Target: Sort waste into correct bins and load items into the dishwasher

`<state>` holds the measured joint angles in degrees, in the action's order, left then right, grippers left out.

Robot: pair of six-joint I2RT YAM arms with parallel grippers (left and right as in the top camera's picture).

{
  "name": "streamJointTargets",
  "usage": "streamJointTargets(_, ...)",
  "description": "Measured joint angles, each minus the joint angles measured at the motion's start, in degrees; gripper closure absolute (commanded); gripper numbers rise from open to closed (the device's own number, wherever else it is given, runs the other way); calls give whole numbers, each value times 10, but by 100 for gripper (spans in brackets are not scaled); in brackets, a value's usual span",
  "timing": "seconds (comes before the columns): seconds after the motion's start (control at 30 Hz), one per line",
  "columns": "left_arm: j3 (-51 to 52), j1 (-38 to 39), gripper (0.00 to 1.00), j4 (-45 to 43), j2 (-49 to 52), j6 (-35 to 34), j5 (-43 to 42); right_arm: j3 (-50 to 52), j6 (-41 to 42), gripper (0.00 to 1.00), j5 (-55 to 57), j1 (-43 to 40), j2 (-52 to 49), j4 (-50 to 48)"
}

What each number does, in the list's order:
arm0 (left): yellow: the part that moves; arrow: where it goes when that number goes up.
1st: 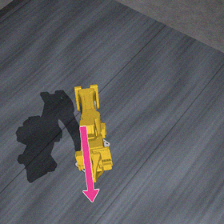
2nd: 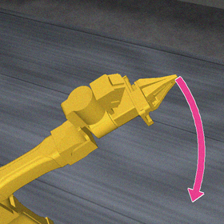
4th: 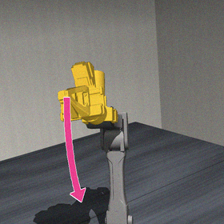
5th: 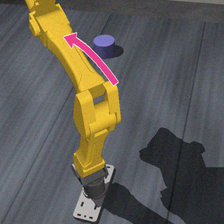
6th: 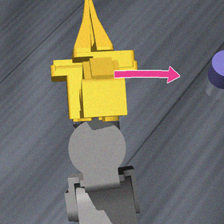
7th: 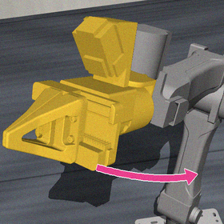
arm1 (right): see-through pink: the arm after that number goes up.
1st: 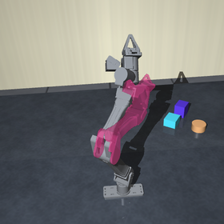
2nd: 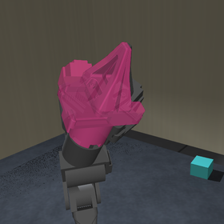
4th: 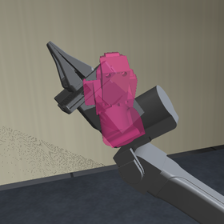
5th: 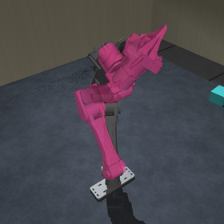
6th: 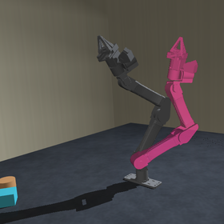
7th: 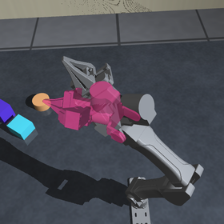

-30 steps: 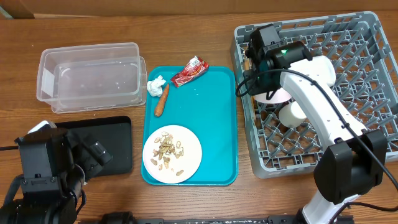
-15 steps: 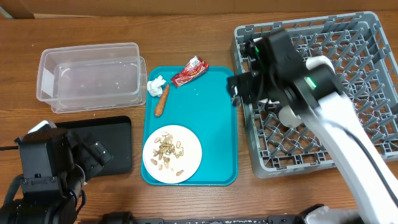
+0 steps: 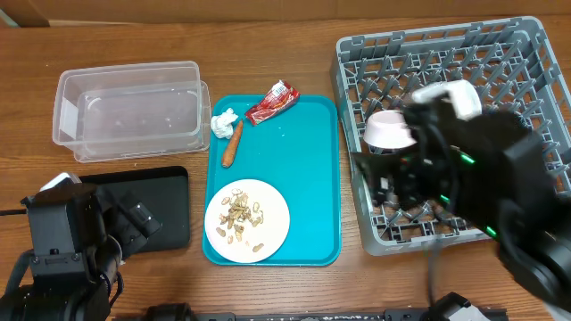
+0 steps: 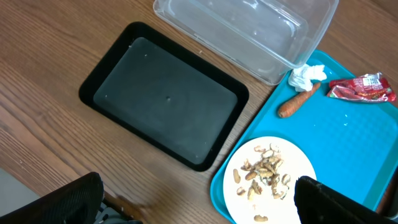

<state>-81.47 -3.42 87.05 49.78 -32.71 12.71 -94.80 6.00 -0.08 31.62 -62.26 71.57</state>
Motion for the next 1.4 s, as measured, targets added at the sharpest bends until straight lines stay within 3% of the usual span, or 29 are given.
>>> streamJointTargets(0.27, 0, 0, 0, 0, 0, 0, 0, 0, -1, 0, 101, -14, 155, 0)
streamJointTargets(0.5, 0, 0, 0, 0, 0, 0, 0, 52, -1, 0, 141, -97, 229, -17)
streamJointTargets(0.73, 0, 0, 0, 0, 0, 0, 0, 276, -2, 0, 135, -185, 322, -210)
streamJointTargets(1.03, 0, 0, 0, 0, 0, 0, 0, 609, 0, 0, 90, -203, 469, -450)
streamJointTargets(1.4, 0, 0, 0, 0, 0, 0, 0, 826, 0, 0, 52, -238, 608, -570)
